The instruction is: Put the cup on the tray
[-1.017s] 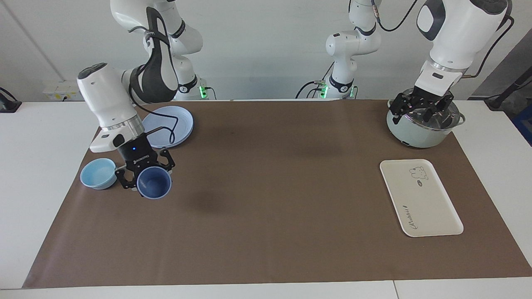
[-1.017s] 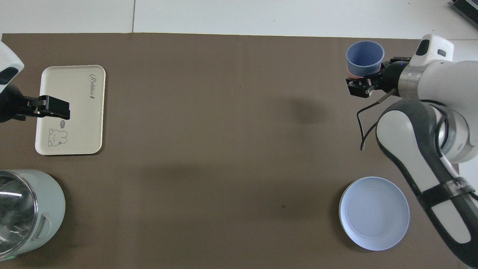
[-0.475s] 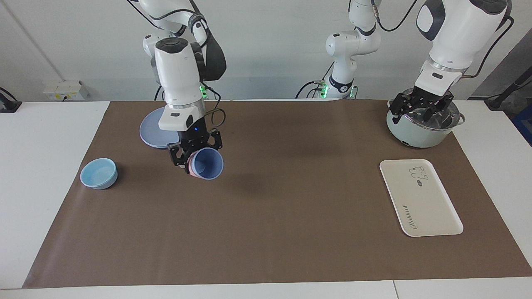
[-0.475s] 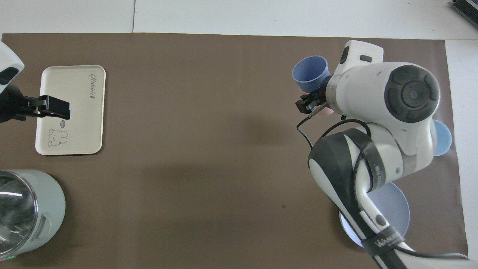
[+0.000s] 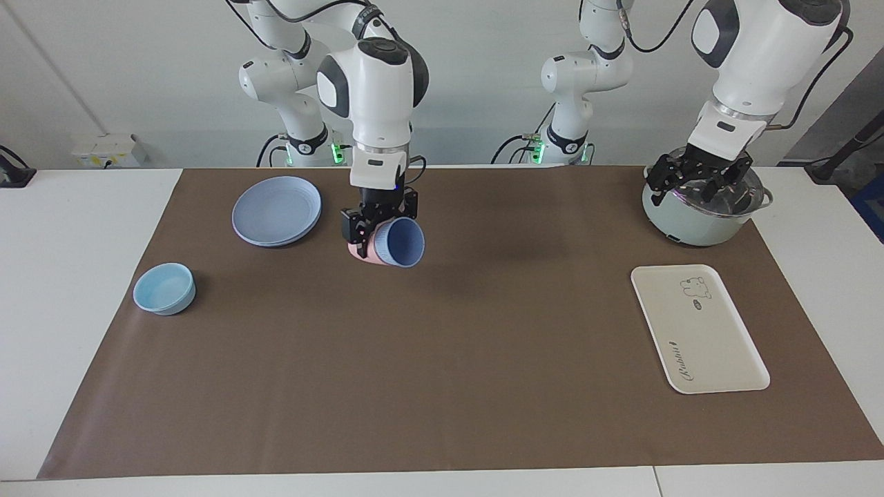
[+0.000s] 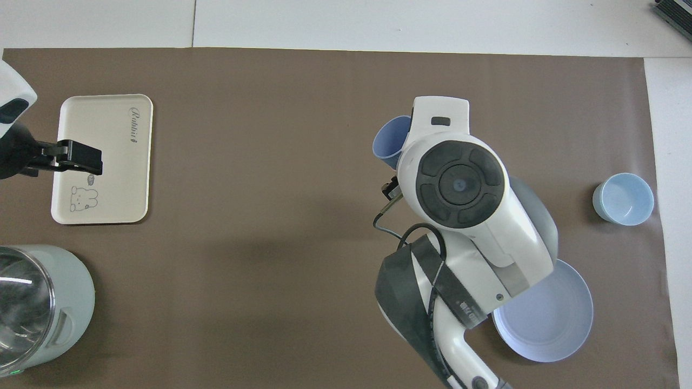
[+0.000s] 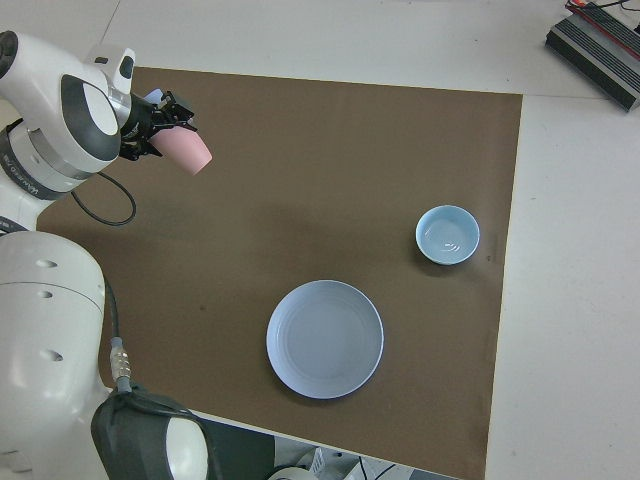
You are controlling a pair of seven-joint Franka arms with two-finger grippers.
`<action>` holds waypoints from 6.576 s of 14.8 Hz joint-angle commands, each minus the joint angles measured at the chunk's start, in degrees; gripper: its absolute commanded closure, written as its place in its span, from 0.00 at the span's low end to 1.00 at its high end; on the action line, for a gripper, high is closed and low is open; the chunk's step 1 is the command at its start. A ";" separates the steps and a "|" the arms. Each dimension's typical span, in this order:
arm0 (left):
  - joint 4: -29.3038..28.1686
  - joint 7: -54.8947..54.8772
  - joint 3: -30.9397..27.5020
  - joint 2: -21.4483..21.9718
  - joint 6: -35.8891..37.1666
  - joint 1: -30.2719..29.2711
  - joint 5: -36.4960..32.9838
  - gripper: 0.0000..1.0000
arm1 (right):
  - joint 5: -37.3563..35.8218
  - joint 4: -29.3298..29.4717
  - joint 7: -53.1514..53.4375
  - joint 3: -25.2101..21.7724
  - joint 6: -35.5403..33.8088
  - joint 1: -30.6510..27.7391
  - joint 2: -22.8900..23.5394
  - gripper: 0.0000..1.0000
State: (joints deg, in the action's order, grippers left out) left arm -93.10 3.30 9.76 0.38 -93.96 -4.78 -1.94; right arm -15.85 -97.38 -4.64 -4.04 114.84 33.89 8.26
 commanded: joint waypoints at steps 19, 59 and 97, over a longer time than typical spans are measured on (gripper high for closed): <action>-2.96 23.42 0.97 -11.53 -31.88 18.47 53.07 0.23 | -5.25 2.02 1.04 -0.09 -4.19 3.29 0.53 1.00; 3.55 -0.12 0.09 -16.46 -30.93 -6.81 18.55 1.00 | 37.13 -6.40 -31.42 -0.18 27.51 -20.25 3.16 1.00; 17.31 -6.92 -2.63 -29.47 -23.33 -7.73 1.02 0.00 | 115.95 -26.37 -122.02 -0.18 28.60 -32.84 6.15 0.00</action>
State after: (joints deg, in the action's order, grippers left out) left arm -84.24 -6.71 9.23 -26.44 -125.37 -17.39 6.67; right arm 97.97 -122.88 -125.26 -4.96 143.89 1.85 15.63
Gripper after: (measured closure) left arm 0.000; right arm 0.000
